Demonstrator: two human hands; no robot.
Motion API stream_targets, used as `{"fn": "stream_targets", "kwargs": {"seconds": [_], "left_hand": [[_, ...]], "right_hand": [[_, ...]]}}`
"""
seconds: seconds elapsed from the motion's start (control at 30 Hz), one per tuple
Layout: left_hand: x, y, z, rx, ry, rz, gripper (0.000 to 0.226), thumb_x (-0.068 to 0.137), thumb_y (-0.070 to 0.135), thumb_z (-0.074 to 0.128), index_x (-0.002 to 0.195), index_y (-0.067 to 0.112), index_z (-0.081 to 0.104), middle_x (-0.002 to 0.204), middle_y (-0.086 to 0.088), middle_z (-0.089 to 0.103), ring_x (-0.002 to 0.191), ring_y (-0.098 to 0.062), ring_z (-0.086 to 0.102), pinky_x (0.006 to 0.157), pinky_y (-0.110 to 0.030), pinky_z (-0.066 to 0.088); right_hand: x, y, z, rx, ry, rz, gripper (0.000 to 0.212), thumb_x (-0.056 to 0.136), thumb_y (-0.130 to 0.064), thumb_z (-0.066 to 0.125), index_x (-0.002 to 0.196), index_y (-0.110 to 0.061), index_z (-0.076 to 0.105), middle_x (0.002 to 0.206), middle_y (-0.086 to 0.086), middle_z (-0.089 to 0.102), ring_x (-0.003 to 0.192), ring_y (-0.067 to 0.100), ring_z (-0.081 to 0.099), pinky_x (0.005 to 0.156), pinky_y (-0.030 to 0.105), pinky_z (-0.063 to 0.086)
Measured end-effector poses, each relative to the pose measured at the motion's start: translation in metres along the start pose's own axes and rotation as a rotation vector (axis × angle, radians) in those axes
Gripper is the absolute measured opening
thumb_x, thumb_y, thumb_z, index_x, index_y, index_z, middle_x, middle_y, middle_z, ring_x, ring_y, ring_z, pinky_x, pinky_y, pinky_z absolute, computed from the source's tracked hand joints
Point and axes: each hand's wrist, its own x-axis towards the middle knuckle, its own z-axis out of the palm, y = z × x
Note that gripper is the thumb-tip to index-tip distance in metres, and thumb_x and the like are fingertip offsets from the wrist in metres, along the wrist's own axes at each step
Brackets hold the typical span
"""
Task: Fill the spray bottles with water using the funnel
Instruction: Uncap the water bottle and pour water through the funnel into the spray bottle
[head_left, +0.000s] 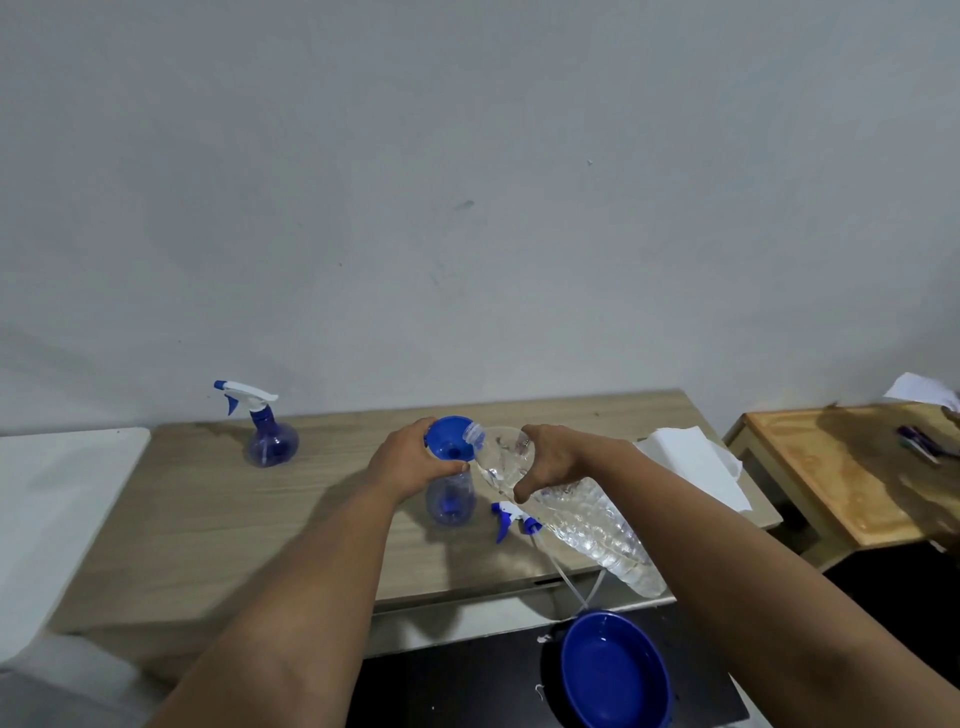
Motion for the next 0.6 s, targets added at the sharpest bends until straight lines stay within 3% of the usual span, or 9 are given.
{"fn": "stream_targets", "kwargs": {"seconds": [0.23, 0.6], "left_hand": [[-0.0006, -0.0002, -0.0006, 0.01, -0.001, -0.008, 0.059, 0.052, 0.057, 0.084, 0.105, 0.049, 0.061, 0.097, 0.024, 0.07, 0.092, -0.004, 0.067, 0.085, -0.037, 0.057], [0.0003, -0.0039, -0.0005, 0.015, 0.003, -0.016, 0.07, 0.048, 0.062, 0.084, 0.113, 0.045, 0.062, 0.099, 0.024, 0.071, 0.092, -0.004, 0.067, 0.084, -0.038, 0.058]], "right_hand": [[0.0007, -0.003, 0.0006, -0.037, -0.017, 0.02, 0.094, 0.069, -0.045, 0.09, 0.145, -0.011, 0.047, 0.145, 0.009, 0.057, 0.125, 0.03, 0.058, 0.1, 0.042, 0.053], [0.0002, -0.0073, -0.0014, -0.06, -0.034, 0.037, 0.1, 0.072, -0.046, 0.089, 0.151, -0.008, 0.042, 0.152, 0.013, 0.053, 0.133, 0.033, 0.054, 0.105, 0.042, 0.05]]}}
